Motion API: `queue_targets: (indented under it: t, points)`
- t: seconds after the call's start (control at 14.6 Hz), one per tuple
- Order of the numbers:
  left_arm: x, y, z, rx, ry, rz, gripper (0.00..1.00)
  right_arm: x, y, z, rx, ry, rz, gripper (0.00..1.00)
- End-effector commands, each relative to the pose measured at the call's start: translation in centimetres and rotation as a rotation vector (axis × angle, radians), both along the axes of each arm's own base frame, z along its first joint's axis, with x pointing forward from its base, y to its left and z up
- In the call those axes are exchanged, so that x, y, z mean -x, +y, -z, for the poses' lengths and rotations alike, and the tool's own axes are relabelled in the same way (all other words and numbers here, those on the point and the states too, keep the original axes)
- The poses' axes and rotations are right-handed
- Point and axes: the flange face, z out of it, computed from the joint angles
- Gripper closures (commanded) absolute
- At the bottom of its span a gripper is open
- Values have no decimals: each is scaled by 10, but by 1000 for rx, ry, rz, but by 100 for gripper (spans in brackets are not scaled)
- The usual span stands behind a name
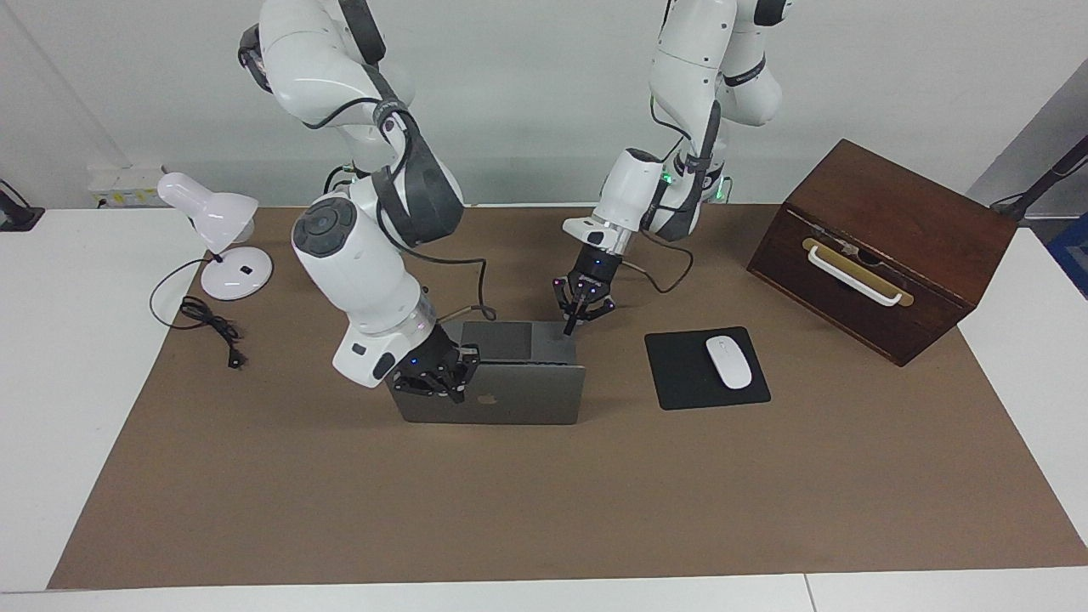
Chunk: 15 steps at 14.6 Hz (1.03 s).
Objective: Close laptop with both arms
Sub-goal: 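Place the right gripper behind the lid while the left gripper holds the base, then push the laptop lid down with the right gripper until it shuts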
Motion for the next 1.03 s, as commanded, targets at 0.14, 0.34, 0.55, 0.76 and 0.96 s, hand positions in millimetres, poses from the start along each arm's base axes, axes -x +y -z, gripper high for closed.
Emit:
queue_targets:
  t: [0.14, 0.34, 0.55, 0.76, 0.96]
  points:
    - [3, -11, 16, -16, -5, 25, 100, 7, 0, -2, 11, -11, 13, 100]
    - [3, -11, 18, -31, -11, 42, 100, 7, 0, -2, 11, -11, 13, 100]
    - [4, -10, 20, -48, -19, 60, 100, 8, 0, -1, 13, -4, 12, 100]
    - [2, -6, 21, -72, -34, 83, 100, 14, 2, 3, 13, 8, 5, 100]
    - [-1, -1, 24, -109, -55, 118, 100, 15, 2, 5, 14, 12, 4, 100]
